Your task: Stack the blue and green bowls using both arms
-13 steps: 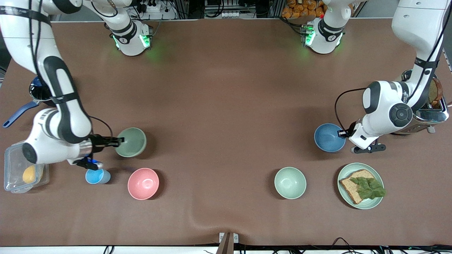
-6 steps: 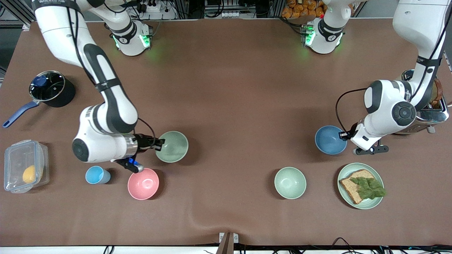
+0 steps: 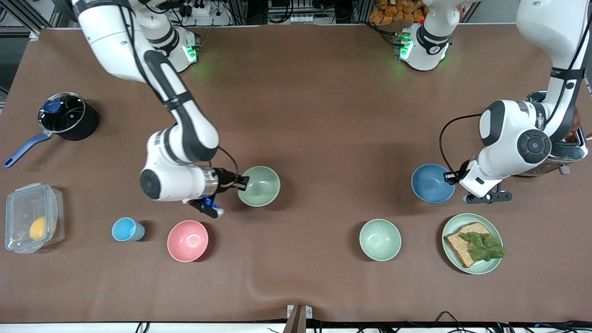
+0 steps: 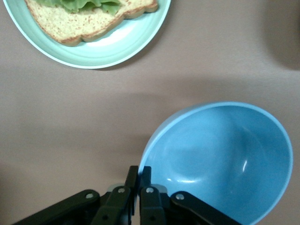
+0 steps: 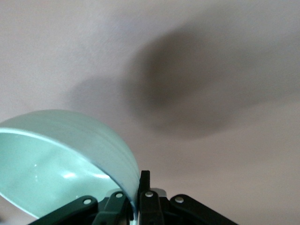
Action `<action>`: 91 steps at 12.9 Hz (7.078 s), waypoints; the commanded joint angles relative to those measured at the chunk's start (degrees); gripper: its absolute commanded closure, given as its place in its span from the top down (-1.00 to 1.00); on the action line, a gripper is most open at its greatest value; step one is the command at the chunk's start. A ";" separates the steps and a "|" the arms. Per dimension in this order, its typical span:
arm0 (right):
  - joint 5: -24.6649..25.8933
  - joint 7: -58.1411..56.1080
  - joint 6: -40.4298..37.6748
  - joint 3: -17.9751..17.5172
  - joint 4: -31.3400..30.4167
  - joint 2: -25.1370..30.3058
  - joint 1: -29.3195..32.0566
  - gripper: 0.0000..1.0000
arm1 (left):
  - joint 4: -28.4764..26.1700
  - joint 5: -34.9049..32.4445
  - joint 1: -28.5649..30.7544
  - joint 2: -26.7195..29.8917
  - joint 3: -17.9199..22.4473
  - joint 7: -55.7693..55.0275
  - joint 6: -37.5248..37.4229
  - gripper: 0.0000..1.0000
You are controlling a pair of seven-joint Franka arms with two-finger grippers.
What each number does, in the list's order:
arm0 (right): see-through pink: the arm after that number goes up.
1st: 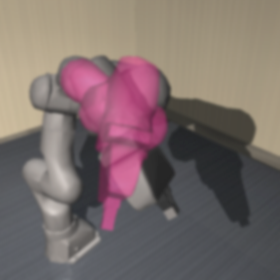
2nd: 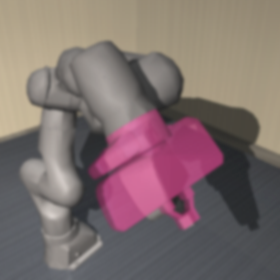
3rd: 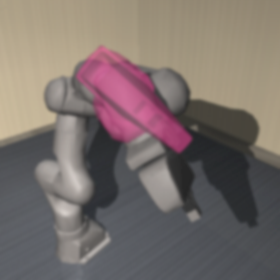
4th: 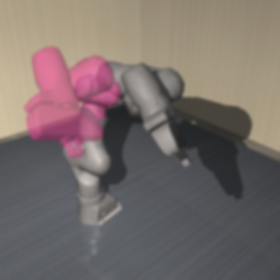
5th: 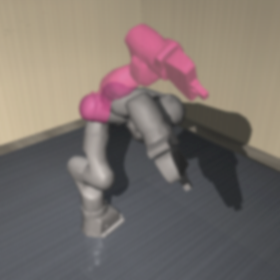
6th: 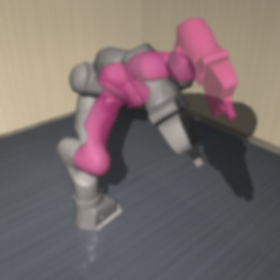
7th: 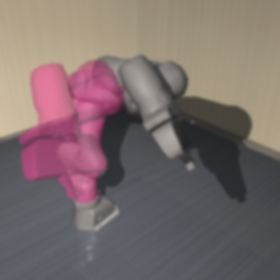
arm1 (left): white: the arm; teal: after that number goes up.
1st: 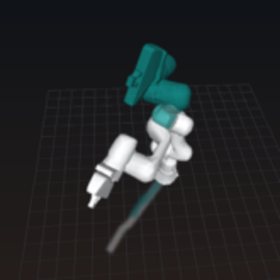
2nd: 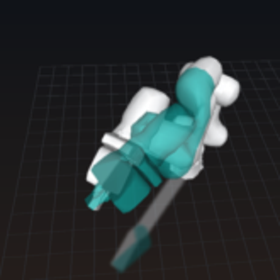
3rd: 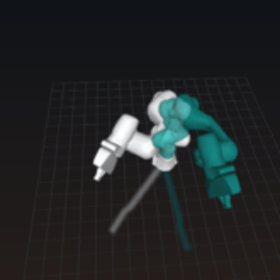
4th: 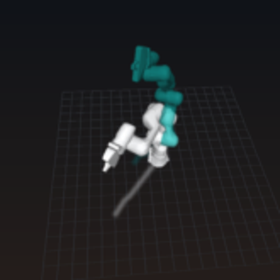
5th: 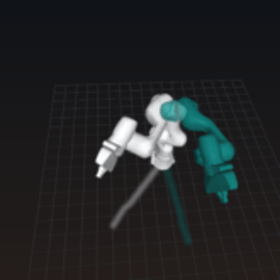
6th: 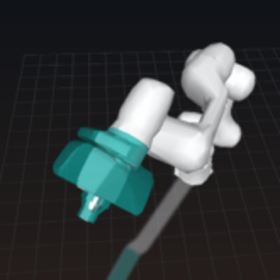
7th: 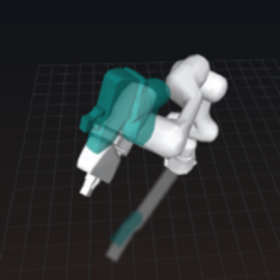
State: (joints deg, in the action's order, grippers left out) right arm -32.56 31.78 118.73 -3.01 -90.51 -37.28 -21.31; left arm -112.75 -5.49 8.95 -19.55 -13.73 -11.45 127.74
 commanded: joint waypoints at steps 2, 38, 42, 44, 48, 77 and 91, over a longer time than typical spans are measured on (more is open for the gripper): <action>-2.06 7.49 8.60 0.47 -0.72 -2.70 -6.53 -1.00 | 1.31 -0.58 0.19 1.27 -2.08 -2.09 -2.67 -1.00; -6.11 51.53 26.55 6.27 3.32 -9.92 -14.99 1.00 | 20.03 -1.11 -20.38 -17.45 -15.27 -51.74 0.84 -1.00; -5.94 52.68 26.64 6.97 3.24 -9.92 -15.78 1.00 | 19.76 -1.19 -20.91 -18.77 -15.10 -51.92 1.55 -1.00; -5.94 52.68 26.64 6.97 3.24 -9.92 -15.78 1.00 | 19.68 -1.89 -20.91 -19.03 -15.10 -51.92 2.42 -1.00; -5.07 52.42 26.64 6.97 2.97 -9.92 -15.95 1.00 | 19.68 -2.16 -20.99 -19.73 -15.01 -51.83 3.39 -1.00; -2.86 52.07 26.55 6.97 2.97 -9.83 -16.30 1.00 | 19.59 -8.14 -10.82 -2.28 -14.66 -46.59 -7.21 1.00; 11.17 4.03 -19.83 7.14 0.53 9.22 5.57 1.00 | 21.52 5.92 3.21 23.07 -5.91 0.10 -38.61 1.00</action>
State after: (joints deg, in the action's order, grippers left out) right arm -25.67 42.02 102.46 5.16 -85.54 -33.34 -18.49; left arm -90.64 -0.98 15.39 1.16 -24.56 -14.47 90.85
